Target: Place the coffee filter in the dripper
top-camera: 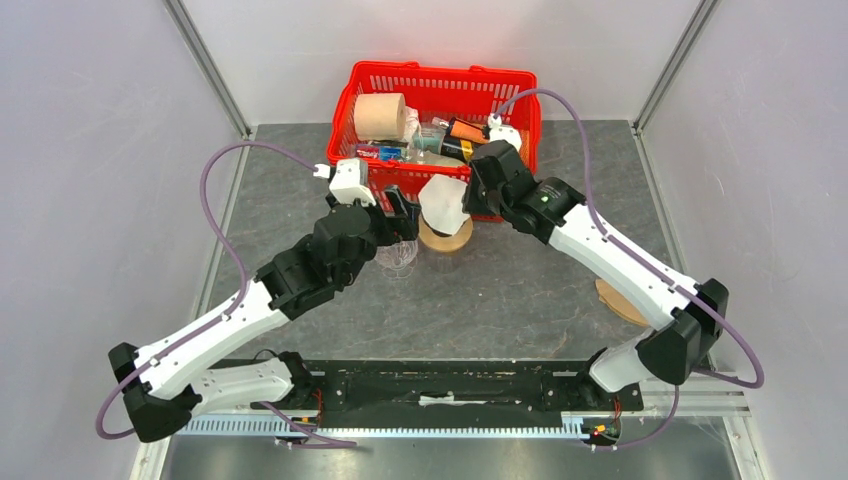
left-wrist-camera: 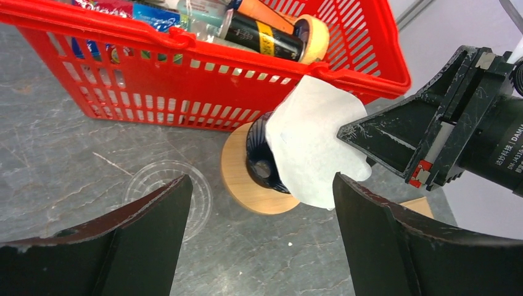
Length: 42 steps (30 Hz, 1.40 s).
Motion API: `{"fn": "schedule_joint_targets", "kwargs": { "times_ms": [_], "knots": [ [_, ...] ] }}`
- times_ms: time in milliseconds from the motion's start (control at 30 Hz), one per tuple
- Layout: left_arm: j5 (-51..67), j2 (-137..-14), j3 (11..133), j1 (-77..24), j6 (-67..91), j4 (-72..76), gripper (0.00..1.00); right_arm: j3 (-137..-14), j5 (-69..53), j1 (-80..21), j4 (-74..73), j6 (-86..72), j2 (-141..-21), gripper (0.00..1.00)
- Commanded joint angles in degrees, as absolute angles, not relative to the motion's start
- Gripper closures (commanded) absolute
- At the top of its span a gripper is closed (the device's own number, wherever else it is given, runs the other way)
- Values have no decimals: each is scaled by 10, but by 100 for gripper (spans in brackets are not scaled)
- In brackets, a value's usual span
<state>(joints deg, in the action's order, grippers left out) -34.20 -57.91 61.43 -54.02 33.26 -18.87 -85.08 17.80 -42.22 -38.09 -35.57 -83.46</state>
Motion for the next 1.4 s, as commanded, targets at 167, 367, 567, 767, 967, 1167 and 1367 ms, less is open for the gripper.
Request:
{"fn": "schedule_joint_targets", "kwargs": {
  "times_ms": [167, 367, 567, 767, 967, 1167, 1367],
  "knots": [
    [-318, -601, 602, -508, 336, -187, 9, -876, 146, -389, -397, -379, -878, 97],
    [-295, -616, 603, -490, 341, -181, 8, -875, 136, -379, -393, -374, -893, 86],
    [-264, -643, 611, -471, 340, -178, 8, -883, 105, -379, -384, -354, -906, 85],
    [-253, -660, 612, -462, 343, -177, 7, -873, 100, -379, -385, -344, -906, 79],
    [-247, -662, 610, -457, 344, -172, 7, -870, 96, -378, -387, -324, -899, 71],
    [-228, -663, 609, -456, 341, -171, 7, -881, 105, -380, -388, -283, -873, 48],
    [-221, -641, 598, -456, 341, -173, 7, -893, 119, -379, -389, -253, -835, 37]
  ]
}}
